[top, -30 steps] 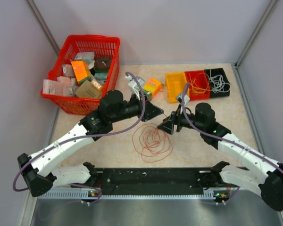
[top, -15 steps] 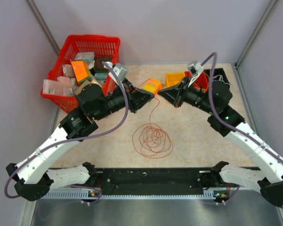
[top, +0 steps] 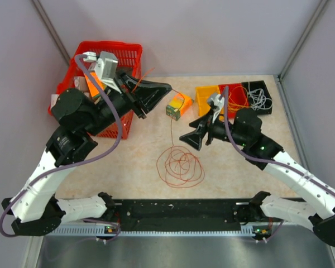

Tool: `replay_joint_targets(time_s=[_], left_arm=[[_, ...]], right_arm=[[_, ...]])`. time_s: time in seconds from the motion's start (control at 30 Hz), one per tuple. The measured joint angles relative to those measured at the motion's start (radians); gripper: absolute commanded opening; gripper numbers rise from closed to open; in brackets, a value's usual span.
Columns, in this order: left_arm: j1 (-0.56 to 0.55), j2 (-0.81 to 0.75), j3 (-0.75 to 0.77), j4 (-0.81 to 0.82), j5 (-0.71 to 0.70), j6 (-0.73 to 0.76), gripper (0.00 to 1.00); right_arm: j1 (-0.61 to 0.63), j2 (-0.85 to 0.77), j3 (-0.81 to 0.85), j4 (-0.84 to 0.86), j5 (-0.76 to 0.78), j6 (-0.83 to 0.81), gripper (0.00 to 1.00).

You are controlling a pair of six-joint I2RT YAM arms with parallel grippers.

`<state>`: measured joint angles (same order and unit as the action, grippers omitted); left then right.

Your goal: Untangle the cables

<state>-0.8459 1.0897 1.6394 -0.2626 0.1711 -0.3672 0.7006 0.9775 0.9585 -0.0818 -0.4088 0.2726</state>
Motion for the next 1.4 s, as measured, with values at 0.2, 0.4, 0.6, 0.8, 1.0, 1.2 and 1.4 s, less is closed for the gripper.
replay_joint_targets(time_s=[0.2, 0.4, 0.6, 0.8, 1.0, 1.2, 1.4], left_arm=[[0.000, 0.032, 0.099, -0.001, 0.008, -0.001, 0.00], [0.000, 0.035, 0.108, -0.001, 0.019, -0.013, 0.00], [0.000, 0.046, 0.129, -0.001, 0.018, -0.019, 0.00], [0.000, 0.052, 0.149, 0.000, 0.016, -0.019, 0.00], [0.000, 0.051, 0.164, 0.002, 0.003, -0.011, 0.00], [0.000, 0.051, 0.164, 0.008, 0.003, -0.011, 0.00], [0.000, 0.017, 0.122, 0.017, -0.004, 0.035, 0.50]], right_arm=[[0.051, 0.035, -0.006, 0.079, -0.036, -0.039, 0.83], [0.066, 0.103, -0.003, 0.226, -0.064, -0.027, 0.81], [0.124, 0.190, 0.013, 0.278, -0.058, -0.026, 0.83], [0.199, 0.230, 0.013, 0.361, -0.039, -0.015, 0.88], [0.309, 0.284, 0.010, 0.412, 0.041, -0.015, 0.76], [0.318, 0.327, 0.012, 0.422, 0.222, -0.026, 0.05], [0.311, 0.299, 0.034, 0.297, 0.362, -0.013, 0.00]])
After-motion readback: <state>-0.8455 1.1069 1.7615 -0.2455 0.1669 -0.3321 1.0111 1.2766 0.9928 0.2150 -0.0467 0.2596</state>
